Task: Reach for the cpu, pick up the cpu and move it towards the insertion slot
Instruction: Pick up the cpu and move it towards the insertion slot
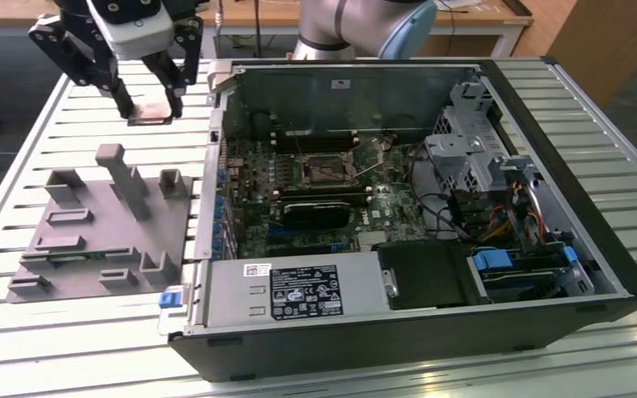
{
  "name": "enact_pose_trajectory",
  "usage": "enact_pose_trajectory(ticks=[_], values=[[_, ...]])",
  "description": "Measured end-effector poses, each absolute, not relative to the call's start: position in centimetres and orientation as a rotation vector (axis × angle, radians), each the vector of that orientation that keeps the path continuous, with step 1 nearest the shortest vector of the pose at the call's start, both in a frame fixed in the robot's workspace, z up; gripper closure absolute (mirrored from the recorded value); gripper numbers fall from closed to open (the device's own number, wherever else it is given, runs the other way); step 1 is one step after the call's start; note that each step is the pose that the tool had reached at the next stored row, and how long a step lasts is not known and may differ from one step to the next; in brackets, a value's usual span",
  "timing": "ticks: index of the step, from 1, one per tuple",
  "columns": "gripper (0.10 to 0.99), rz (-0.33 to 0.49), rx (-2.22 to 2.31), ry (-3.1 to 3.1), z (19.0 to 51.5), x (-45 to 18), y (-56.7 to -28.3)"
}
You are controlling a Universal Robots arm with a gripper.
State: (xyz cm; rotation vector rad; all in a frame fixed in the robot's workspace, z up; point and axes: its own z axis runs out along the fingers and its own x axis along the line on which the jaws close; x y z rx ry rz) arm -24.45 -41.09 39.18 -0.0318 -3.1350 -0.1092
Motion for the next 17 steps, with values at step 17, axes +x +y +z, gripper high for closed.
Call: enact_pose_trajectory(ticks=[17], values=[[0.541, -0.109, -0.035, -3.135, 39.1, -18.6, -40.8]])
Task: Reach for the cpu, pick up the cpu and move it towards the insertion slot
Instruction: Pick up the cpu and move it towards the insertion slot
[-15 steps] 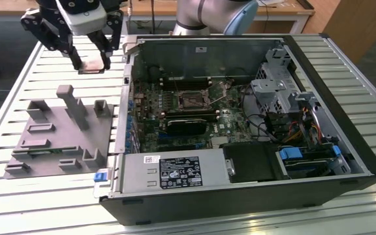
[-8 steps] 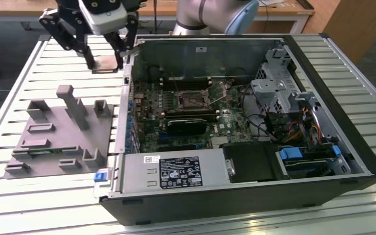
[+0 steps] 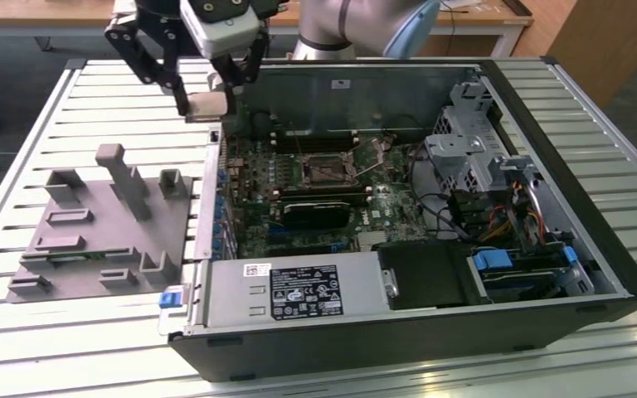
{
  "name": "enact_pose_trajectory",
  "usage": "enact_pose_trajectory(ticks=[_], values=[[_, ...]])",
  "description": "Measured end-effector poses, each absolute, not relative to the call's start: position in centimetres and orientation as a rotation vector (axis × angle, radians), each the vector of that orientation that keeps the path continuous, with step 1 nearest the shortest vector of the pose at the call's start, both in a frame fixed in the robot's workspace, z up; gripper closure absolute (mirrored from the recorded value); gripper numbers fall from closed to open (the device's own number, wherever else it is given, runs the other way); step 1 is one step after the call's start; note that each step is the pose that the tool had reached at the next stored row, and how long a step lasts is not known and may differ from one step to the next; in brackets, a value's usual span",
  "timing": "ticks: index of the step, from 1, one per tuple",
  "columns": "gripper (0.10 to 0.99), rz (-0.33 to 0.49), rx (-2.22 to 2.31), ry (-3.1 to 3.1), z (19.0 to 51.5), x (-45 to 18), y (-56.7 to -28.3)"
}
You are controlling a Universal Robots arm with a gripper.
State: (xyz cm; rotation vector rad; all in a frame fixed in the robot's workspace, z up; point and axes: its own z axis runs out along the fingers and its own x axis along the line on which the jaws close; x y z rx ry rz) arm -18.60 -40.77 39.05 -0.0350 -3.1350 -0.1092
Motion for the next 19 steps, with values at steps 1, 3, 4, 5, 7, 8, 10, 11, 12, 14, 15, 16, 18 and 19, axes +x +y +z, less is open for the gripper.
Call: enact_pose_trajectory(ticks=[1, 3, 4, 5, 7, 8, 10, 11, 12, 14, 15, 16, 18, 19], values=[[0.541, -0.109, -0.035, -3.135, 39.0, -18.2, -40.7], [0.541, -0.109, -0.036, -3.135, 39.0, -17.6, -40.6], [0.541, -0.109, -0.036, -3.135, 39.0, -17.3, -40.5], [0.541, -0.109, -0.036, -3.135, 39.0, -17.0, -40.5], [0.541, -0.109, -0.036, -3.135, 39.0, -16.4, -40.3], [0.541, -0.109, -0.037, -3.135, 38.9, -16.0, -40.3], [0.541, -0.109, -0.037, -3.135, 38.9, -15.4, -40.1], [0.541, -0.109, -0.037, -3.135, 38.9, -15.1, -40.1], [0.541, -0.109, -0.037, -3.135, 38.8, -14.9, -40.0], [0.541, -0.109, -0.037, -3.135, 38.8, -14.3, -39.8], [0.541, -0.109, -0.038, -3.135, 38.8, -14.1, -39.7], [0.541, -0.109, -0.038, -3.135, 38.8, -13.8, -39.6], [0.541, -0.109, -0.038, -3.135, 38.7, -13.2, -39.5], [0.541, -0.109, -0.039, -3.135, 38.7, -12.9, -39.4]])
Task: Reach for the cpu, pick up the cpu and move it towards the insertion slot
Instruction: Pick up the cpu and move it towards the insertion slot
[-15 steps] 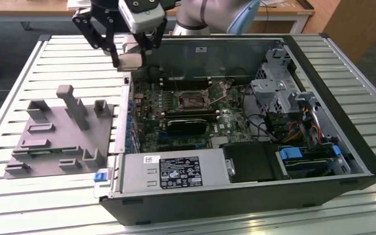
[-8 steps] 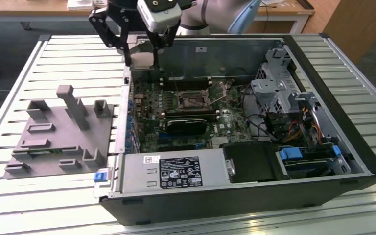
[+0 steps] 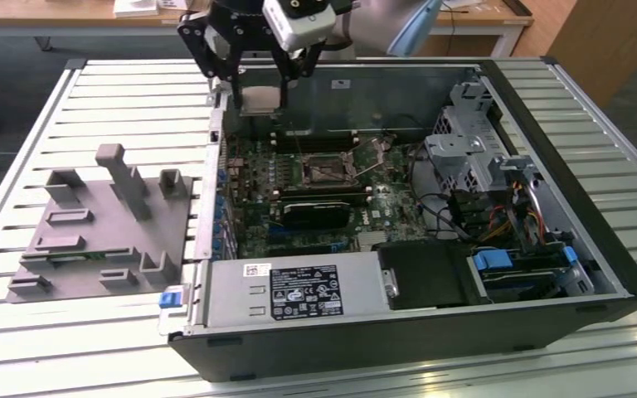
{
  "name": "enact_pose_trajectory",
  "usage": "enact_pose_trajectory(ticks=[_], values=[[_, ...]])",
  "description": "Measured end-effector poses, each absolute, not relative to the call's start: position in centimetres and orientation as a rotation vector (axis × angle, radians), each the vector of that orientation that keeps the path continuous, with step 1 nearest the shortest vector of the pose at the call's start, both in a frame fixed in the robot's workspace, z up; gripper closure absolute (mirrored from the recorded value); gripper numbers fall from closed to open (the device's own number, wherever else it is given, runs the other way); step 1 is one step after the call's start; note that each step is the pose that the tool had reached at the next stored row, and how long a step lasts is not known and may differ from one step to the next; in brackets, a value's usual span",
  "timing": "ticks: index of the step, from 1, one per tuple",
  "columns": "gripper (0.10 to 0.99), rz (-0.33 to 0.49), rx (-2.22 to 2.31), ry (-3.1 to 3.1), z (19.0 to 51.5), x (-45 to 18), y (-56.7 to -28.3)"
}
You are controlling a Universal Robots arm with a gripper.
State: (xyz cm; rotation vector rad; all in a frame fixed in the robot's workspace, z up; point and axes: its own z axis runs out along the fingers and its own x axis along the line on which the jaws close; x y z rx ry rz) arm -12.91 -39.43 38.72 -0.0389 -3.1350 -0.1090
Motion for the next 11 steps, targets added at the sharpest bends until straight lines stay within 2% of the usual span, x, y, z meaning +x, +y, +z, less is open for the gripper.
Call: enact_pose_trajectory(ticks=[11], values=[[0.541, -0.109, -0.046, -3.135, 38.6, -9.6, -38.9]])
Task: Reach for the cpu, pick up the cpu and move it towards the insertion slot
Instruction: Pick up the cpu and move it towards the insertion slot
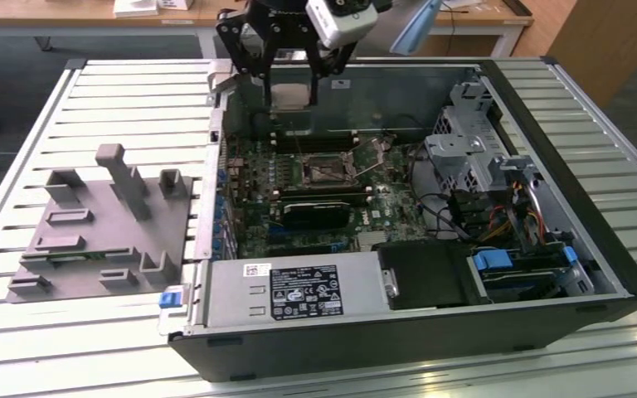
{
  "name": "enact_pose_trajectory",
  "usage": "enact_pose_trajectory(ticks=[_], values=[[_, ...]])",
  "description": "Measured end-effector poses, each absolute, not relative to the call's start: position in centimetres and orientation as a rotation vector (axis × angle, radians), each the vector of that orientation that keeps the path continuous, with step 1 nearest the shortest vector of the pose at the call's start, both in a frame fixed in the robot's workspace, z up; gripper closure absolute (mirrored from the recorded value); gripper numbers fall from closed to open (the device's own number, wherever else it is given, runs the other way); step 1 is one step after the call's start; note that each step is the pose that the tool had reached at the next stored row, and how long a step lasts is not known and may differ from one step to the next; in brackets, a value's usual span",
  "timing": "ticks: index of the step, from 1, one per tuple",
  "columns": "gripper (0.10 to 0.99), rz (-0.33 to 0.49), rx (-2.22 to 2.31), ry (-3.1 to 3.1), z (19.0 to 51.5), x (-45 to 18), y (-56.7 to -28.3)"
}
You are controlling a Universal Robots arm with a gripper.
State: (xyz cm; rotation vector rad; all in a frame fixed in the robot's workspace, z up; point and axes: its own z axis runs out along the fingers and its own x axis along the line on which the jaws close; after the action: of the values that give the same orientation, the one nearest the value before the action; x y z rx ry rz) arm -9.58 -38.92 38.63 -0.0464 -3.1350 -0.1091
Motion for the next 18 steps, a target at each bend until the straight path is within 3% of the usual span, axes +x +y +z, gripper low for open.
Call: enact_pose_trajectory(ticks=[18], values=[[0.541, -0.109, -0.054, -3.135, 38.5, -4.0, -38.1]])
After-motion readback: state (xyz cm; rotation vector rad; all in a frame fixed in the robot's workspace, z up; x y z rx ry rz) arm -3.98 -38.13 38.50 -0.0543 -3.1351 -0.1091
